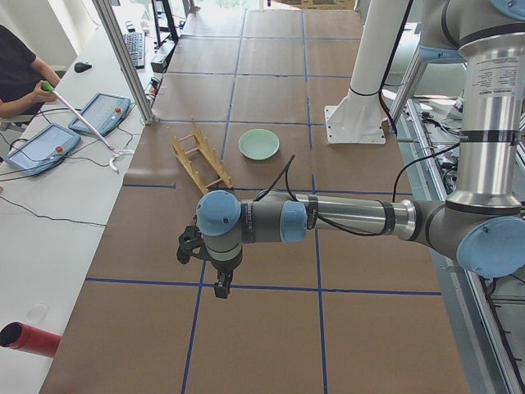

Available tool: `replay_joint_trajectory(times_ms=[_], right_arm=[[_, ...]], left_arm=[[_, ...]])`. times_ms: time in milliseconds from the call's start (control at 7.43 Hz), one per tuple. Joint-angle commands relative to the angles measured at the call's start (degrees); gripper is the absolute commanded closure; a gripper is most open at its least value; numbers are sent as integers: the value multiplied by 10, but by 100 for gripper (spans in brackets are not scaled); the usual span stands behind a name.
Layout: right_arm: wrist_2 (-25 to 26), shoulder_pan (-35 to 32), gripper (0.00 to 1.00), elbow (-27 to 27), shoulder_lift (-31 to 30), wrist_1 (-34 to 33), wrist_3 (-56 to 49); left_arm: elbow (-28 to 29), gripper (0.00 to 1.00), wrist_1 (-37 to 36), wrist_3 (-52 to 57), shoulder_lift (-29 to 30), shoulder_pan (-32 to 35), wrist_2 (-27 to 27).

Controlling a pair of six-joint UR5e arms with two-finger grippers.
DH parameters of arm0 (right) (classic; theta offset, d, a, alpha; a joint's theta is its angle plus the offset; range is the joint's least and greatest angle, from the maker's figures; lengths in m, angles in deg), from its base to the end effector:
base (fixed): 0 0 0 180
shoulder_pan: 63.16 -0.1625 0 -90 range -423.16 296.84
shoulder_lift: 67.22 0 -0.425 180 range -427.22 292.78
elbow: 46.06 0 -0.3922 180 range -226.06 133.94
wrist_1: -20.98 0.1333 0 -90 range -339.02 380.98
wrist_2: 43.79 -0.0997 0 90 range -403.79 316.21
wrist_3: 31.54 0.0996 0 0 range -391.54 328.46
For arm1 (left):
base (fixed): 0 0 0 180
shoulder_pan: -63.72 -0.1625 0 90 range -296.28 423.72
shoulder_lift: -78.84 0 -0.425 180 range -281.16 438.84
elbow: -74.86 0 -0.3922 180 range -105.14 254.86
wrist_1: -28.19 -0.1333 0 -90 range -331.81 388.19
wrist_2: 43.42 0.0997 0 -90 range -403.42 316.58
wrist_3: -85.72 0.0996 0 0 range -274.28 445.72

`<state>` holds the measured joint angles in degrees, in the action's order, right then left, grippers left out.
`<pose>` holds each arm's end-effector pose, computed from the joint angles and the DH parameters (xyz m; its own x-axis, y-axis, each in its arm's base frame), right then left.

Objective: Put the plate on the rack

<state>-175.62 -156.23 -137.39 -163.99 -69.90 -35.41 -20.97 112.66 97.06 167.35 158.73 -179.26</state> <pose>0.0899 -0.4271 0.7065 0.7420 0.0460 0.6688 -0.0032 0.9979 -0.0651 -0.1034 -0.4710 0.6291 0.6963 0.1216 -0.7073 -0.0506 0.9914 0.1207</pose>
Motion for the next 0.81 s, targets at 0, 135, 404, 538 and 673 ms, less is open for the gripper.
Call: replay_joint_trajectory(times_ms=[0,135,404,538,673], right_arm=[[0,0,0,0,0,0,0],[0,0,0,-1,0,0,0],[0,0,0,0,0,0,0],[0,0,0,-1,0,0,0],[0,0,0,-1,0,0,0]], left_arm=[[0,0,2,-6,2,0,-1],[3,0,4,-5,6,-10,0],[-3,0,4,-5,8,-12,2],[-5,0,7,0,6,-12,0],[-1,0,9,2,-19,-9,-3]])
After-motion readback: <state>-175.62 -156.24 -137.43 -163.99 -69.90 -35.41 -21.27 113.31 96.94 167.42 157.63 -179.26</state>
